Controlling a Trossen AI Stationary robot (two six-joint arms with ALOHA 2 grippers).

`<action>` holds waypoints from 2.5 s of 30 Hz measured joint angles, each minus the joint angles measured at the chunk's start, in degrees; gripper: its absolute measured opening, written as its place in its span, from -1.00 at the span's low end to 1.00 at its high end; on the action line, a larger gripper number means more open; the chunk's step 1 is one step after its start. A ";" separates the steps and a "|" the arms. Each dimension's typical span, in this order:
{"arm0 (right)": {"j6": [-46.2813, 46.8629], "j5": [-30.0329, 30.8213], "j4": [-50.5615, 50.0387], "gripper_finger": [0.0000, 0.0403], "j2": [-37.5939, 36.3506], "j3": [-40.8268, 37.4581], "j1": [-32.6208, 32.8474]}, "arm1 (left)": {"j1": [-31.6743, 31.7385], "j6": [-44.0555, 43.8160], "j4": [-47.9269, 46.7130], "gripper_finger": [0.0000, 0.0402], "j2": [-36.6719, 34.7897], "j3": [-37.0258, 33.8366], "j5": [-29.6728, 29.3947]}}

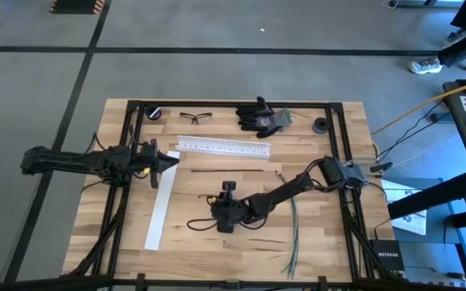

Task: Ziptie cables
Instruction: Wrap the black zip tie on the cable

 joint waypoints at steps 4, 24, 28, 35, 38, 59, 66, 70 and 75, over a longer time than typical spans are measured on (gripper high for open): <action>0.82 -9.44 -5.45 -0.43 -5.25 -0.10 -1.56 | -1.37 -1.09 -0.71 -1.00 3.28 0.00 0.58; 12.42 -16.72 17.55 -0.43 -31.45 -36.68 -4.01 | -12.81 -8.41 -1.17 -1.00 48.27 15.31 -4.39; 15.63 -16.47 12.16 -0.43 -33.66 -38.65 -3.26 | -14.12 -7.97 2.61 -1.00 55.69 17.81 -4.37; 31.96 -12.10 -17.62 -0.43 -42.30 -38.69 -3.09 | -17.34 -8.63 8.18 -1.00 64.14 20.07 -4.09; 43.80 -11.03 -29.81 -0.43 -44.65 -38.69 -3.13 | -17.94 -8.83 8.16 -1.00 65.59 20.63 -4.12; 62.80 -13.19 -21.24 -0.15 -45.23 -50.27 -2.74 | -18.33 -7.95 10.04 -1.00 65.51 20.65 -4.13; 62.40 -10.82 -18.53 -0.92 -44.42 -51.69 -2.74 | -18.33 -7.76 10.88 -1.00 65.51 20.65 -4.13; 61.76 -10.69 -18.23 -0.96 -43.73 -51.30 -2.47 | -18.33 -7.79 10.85 -1.00 65.51 20.65 -4.13; 60.85 -10.34 -23.28 -0.99 -43.09 -46.20 0.67 | -18.33 -6.87 10.77 -1.00 65.51 20.65 -4.13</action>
